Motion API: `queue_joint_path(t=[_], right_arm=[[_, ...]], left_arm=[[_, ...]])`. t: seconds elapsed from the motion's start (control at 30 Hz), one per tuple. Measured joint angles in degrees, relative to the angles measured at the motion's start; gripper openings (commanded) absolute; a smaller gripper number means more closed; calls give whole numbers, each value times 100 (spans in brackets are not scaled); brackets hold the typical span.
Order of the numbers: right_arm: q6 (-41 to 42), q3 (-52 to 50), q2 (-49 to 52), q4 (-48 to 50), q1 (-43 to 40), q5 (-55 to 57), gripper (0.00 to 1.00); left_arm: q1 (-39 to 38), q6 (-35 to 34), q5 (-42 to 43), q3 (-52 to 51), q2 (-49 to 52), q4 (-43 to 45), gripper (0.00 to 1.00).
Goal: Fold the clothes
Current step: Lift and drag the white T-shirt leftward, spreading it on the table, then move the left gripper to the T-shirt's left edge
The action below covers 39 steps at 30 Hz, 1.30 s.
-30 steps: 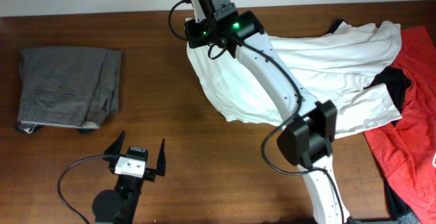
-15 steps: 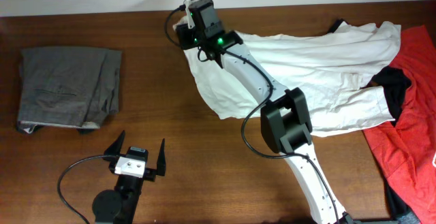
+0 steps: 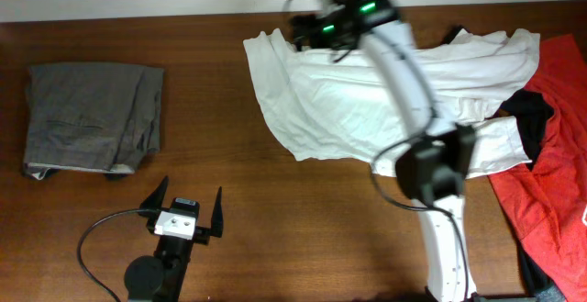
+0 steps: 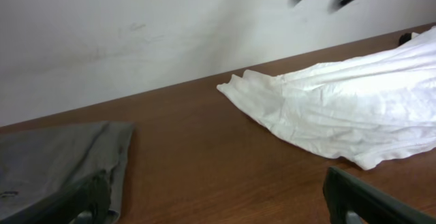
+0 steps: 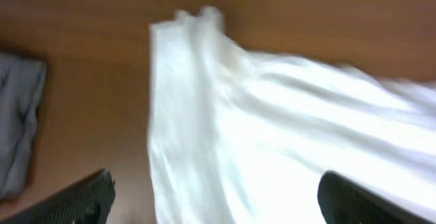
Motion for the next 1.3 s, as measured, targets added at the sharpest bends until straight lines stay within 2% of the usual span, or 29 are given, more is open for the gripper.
queue_joint_path(t=[0.13, 0.33, 0.43, 0.67, 0.93, 1.13, 1.3], right_arm=[[0, 151, -999, -1497, -866, -2, 99], [2, 251, -1698, -2951, -2087, 131, 99], [0, 225, -1668, -2953, -2680, 166, 99], [-2, 195, -1587, -2953, -3425, 212, 99], [-2, 195, -1587, -2955, -3547, 229, 99], [0, 195, -1587, -2953, -3547, 229, 99], [-2, 195, -1587, -2955, -3547, 232, 99]], left_arm=[[0, 0, 2, 0, 0, 0, 99], [0, 0, 0, 0, 0, 0, 100], [0, 0, 2, 0, 0, -2, 100], [0, 2, 0, 0, 0, 9, 99], [0, 17, -28, -4, 0, 87, 99], [0, 11, 387, 17, 0, 997, 100], [0, -33, 699, 870, 225, 28, 99]])
